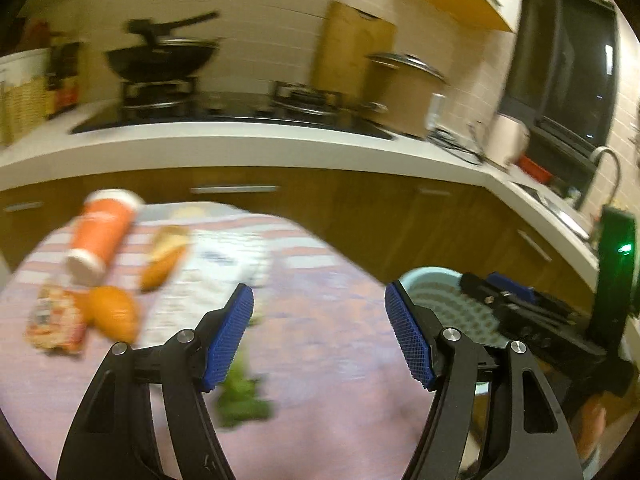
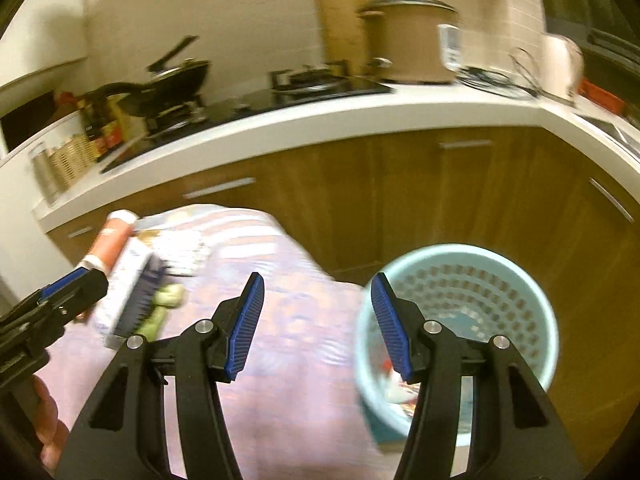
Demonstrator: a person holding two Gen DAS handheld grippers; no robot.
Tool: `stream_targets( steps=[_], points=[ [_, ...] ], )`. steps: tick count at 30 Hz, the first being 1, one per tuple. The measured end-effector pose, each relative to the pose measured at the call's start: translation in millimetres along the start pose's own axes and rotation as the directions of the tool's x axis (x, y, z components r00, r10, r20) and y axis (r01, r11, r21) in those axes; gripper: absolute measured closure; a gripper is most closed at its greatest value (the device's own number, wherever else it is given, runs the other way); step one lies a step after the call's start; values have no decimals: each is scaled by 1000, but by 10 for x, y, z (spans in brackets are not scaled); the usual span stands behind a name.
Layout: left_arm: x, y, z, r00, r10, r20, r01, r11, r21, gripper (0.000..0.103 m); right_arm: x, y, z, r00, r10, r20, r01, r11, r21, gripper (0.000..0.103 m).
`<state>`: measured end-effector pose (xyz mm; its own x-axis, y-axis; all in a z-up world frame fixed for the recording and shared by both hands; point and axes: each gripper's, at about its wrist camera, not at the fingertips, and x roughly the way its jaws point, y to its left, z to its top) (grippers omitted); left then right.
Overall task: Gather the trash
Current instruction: 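Move both open tools back over the table, then grasp the white milk carton with the left tool while the right tool grasps the bok choy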
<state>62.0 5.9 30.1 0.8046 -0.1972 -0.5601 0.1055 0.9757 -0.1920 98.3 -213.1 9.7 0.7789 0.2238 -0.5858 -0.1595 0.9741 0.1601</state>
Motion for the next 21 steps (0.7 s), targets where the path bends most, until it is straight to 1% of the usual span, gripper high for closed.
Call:
stream_targets(
  steps=[2, 4, 6, 7, 9, 12, 13, 18, 20, 21],
  points=[
    [-62, 214, -17, 999, 38, 0, -38, 999, -22, 35, 45, 190, 2, 999, 32, 1, -32, 999, -25, 51],
    [-111, 462, -45, 997, 79, -12, -79, 996, -45, 30, 120, 429, -1, 997, 74, -14, -75, 996, -57, 51],
    [-109, 618, -73, 994, 106, -33, -107, 993, -49, 30, 194, 619, -18, 994, 103, -27, -104, 991, -80, 51],
    [-70, 702, -92, 992, 110, -56, -112, 993, -46, 30, 225, 692, -24, 993, 111, -31, -114, 990, -89, 51],
    [29, 806, -125, 989, 104, -104, -109, 993, -39, 27, 304, 860, -35, 991, 126, -42, -130, 985, -115, 51],
    [175, 875, -148, 985, 91, -146, -96, 995, -27, 27, 400, 996, -28, 990, 128, -55, -135, 981, -137, 51],
    [254, 875, -145, 983, 86, -164, -90, 996, -15, 27, 421, 1011, -32, 990, 128, -57, -135, 981, -140, 51],
    [509, 838, -157, 975, 86, -205, -81, 996, 35, 27, 512, 1015, 3, 991, 115, -67, -123, 982, -143, 51],
    [586, 832, -168, 973, 88, -215, -80, 996, 46, 28, 548, 987, 3, 991, 114, -76, -124, 982, -142, 51],
    [611, 837, -171, 972, 86, -217, -78, 996, 49, 33, 572, 977, 0, 991, 110, -82, -121, 983, -141, 51]
  ],
)
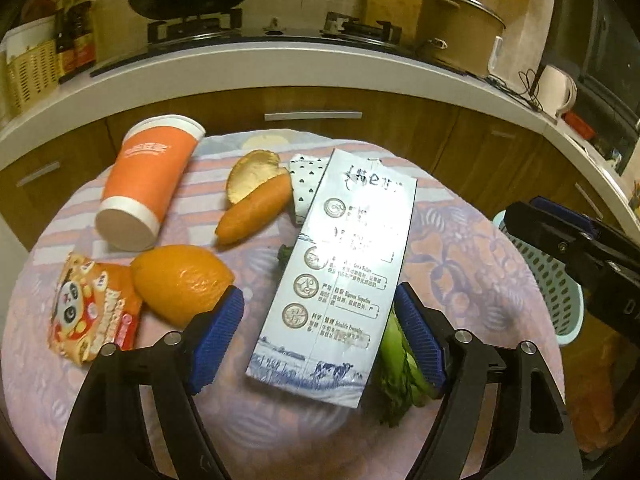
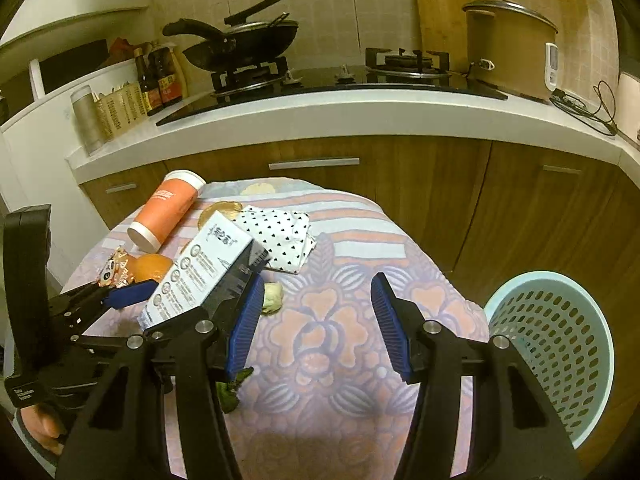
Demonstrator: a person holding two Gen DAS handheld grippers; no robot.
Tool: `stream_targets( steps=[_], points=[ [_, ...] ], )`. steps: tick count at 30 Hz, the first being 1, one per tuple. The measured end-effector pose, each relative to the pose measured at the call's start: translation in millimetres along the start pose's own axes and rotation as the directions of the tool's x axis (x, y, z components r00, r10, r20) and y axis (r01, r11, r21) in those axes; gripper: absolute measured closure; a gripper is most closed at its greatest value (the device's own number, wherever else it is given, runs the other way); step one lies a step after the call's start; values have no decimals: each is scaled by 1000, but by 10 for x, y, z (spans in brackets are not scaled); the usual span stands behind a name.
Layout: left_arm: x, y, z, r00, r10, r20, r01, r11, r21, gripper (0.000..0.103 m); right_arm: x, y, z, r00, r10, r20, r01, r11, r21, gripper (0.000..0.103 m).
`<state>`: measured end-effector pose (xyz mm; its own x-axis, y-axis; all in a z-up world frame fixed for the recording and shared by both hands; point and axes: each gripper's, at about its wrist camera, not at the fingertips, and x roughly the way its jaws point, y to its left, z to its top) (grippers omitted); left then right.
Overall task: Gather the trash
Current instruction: 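Grasp the white milk carton with the left tool while the right tool grasps the bok choy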
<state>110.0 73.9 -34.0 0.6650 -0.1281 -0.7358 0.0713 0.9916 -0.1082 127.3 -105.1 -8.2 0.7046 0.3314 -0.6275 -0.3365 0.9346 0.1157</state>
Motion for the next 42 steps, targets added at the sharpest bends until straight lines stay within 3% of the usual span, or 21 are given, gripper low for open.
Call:
stream_targets(
  steps=[2, 9, 17, 28, 32, 34, 36, 42],
  points=[
    [41, 5, -12, 1000, -11, -15, 11, 1000, -2, 41, 37, -21, -11, 1000, 2, -10, -2, 1000, 6, 51],
    [-115, 39, -77, 999, -31, 35, 33, 999, -31, 48, 134, 15, -100, 998, 30, -51, -29, 999, 24, 51],
    [-440, 230, -148, 994, -25, 105, 38, 992, -124, 49, 289, 399, -281, 988, 94, -120, -97, 995, -21, 51],
    [-690, 438, -553, 997, -11, 81, 25, 984, -177, 49, 530, 676, -454, 968, 125, -218, -132, 991, -18, 52],
    [-756, 450, -701, 998, -4, 69, 17, 982, -189, 50, 594, 737, -501, 964, 112, -240, -123, 992, -34, 61],
    [-742, 432, -766, 999, -8, 48, 17, 982, -188, 50, 594, 770, -505, 968, 82, -237, -100, 993, -62, 75],
    [-711, 406, -814, 999, -16, 32, 22, 982, -186, 50, 586, 744, -499, 967, 89, -240, -106, 993, -56, 81],
    [-534, 290, -776, 1000, -5, -26, 1, 987, -158, 45, 456, 581, -510, 972, 86, -221, -97, 995, -35, 84]
  ],
)
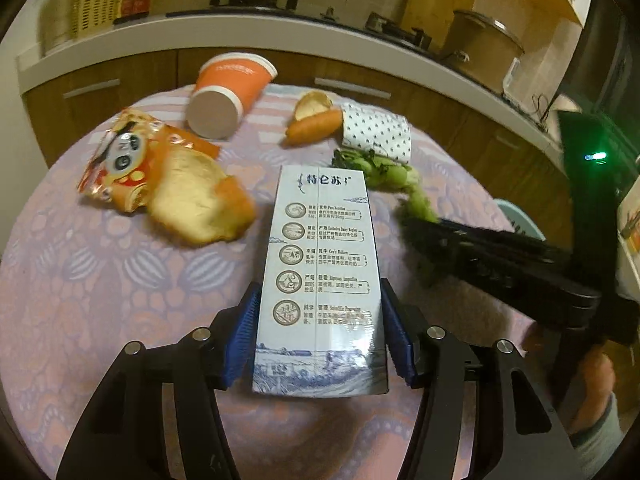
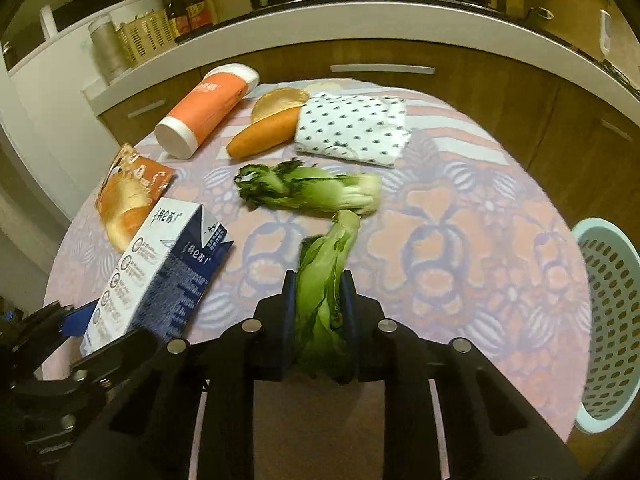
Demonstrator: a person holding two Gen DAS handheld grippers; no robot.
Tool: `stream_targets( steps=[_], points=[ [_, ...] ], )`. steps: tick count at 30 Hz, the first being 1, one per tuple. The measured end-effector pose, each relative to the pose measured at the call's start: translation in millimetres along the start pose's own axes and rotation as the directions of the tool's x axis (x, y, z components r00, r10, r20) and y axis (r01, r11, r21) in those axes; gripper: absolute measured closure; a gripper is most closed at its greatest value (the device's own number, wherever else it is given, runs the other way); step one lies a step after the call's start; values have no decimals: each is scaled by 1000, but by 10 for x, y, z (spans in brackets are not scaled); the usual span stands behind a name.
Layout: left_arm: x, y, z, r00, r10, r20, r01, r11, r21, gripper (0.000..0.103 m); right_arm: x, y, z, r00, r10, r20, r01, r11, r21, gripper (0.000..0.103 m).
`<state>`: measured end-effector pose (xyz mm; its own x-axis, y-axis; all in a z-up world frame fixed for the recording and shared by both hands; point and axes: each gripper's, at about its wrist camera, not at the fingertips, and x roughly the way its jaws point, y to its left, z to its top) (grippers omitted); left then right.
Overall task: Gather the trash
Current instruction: 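Grasp the white milk carton with the left tool while the right tool grasps the bok choy, then carry the carton and bok choy to the teal basket and release both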
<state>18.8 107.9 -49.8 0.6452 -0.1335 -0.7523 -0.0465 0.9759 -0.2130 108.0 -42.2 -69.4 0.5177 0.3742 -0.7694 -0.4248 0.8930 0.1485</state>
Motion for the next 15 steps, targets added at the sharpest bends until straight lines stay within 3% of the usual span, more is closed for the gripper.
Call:
stream_targets(
  steps=[8, 15],
  points=[
    [170, -121, 49, 998, 58, -22, -57, 998, 20, 45, -237, -302, -93, 1000, -10, 30, 9, 999, 43, 84],
    [-7, -424, 169, 999, -3, 51, 0, 999, 51, 47, -602, -646, -97, 994, -43, 98, 33, 995, 99, 84]
  ],
)
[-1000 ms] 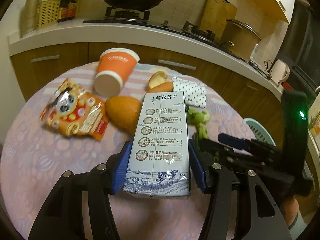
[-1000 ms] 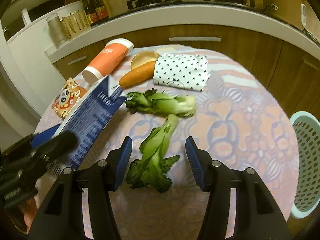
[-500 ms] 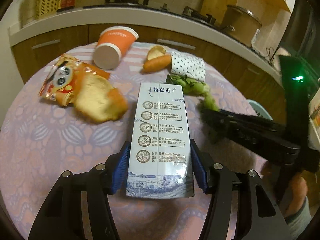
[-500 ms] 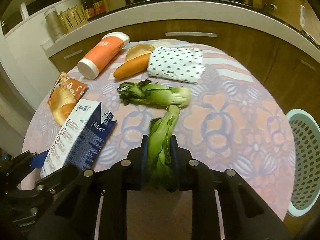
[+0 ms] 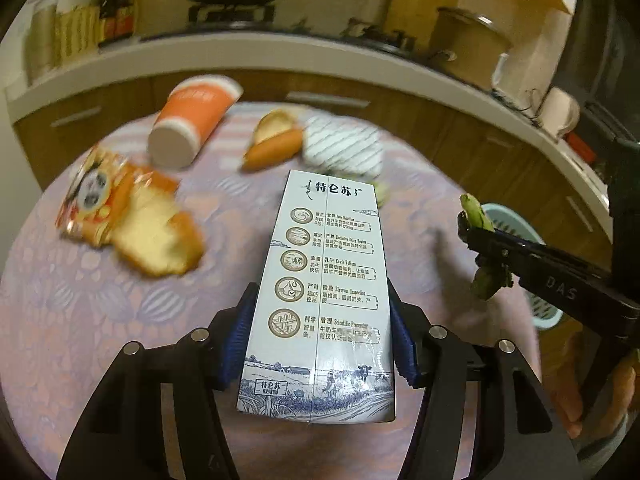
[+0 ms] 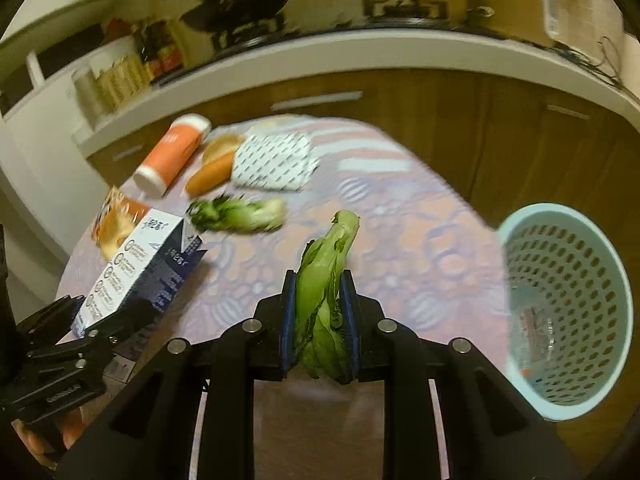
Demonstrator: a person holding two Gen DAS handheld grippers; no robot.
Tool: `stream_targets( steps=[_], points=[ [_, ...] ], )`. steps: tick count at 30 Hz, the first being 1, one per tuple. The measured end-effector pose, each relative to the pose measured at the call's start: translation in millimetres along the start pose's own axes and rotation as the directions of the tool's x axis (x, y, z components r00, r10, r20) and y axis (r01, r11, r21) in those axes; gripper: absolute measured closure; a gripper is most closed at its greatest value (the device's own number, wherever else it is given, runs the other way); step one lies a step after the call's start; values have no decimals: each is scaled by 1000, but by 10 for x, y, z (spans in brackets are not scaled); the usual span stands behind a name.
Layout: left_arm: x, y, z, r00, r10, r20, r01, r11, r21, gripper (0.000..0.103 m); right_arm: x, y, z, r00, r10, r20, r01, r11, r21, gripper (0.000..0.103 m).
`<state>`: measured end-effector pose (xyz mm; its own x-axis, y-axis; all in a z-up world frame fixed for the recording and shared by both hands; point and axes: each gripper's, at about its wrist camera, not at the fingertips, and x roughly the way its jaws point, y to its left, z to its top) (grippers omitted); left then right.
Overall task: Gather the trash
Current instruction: 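Carry the carton and bok choy to the teal basket and release both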
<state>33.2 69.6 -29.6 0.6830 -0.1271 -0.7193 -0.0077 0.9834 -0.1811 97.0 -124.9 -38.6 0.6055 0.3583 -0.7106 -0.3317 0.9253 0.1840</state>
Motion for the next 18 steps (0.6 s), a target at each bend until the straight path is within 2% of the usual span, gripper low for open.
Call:
stream_targets(
  steps=[4, 9, 14, 18],
  points=[
    [-48, -348, 185, 997, -64, 44, 61, 997, 55, 47, -266, -250, 59, 997, -48, 64, 47, 999, 25, 84],
    [43, -868, 367, 991, -126, 52, 118, 984, 134, 47, -524, -641, 83, 986, -117, 121, 108, 991, 75, 84],
    [261, -1441, 475, 983, -181, 35, 169, 961, 217, 47, -632, -1092, 47, 976, -176, 130, 156, 976, 151, 84],
    [461, -1730, 447, 975, -224, 6, 215, 943, 252, 46, -674, -1440, -1, 969, -214, 119, 187, 961, 205, 84]
  ],
)
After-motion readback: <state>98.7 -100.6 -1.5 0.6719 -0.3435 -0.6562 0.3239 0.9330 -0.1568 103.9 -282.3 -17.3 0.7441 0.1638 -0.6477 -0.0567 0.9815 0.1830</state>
